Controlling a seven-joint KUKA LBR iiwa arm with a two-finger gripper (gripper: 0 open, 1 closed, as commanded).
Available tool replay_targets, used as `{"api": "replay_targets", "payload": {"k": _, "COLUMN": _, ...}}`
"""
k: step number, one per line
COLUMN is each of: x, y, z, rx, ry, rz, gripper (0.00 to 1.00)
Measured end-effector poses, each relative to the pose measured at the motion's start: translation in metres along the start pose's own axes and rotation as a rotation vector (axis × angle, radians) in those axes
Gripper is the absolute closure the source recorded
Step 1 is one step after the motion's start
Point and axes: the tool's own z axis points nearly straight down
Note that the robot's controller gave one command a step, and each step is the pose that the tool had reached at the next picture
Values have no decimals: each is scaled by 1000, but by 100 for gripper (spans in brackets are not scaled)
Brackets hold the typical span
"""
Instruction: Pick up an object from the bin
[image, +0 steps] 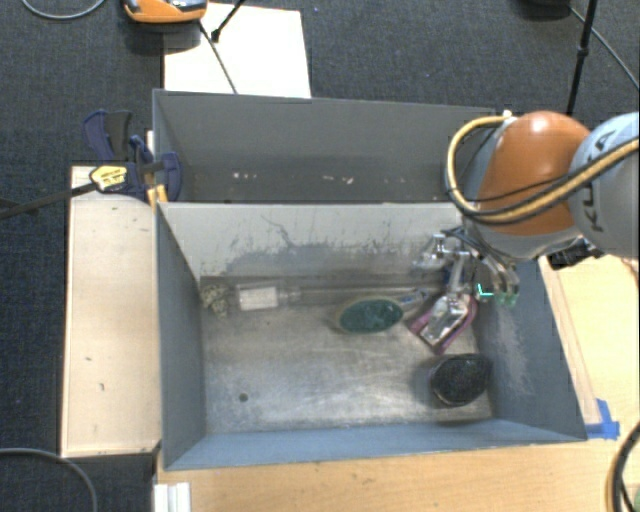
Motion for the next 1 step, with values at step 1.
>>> {"api": "replay_targets", "payload": {"k": 1, "x": -5, "y": -14, "z": 72, "rx": 0, "ry": -11, "rz": 30, "gripper": 0}}
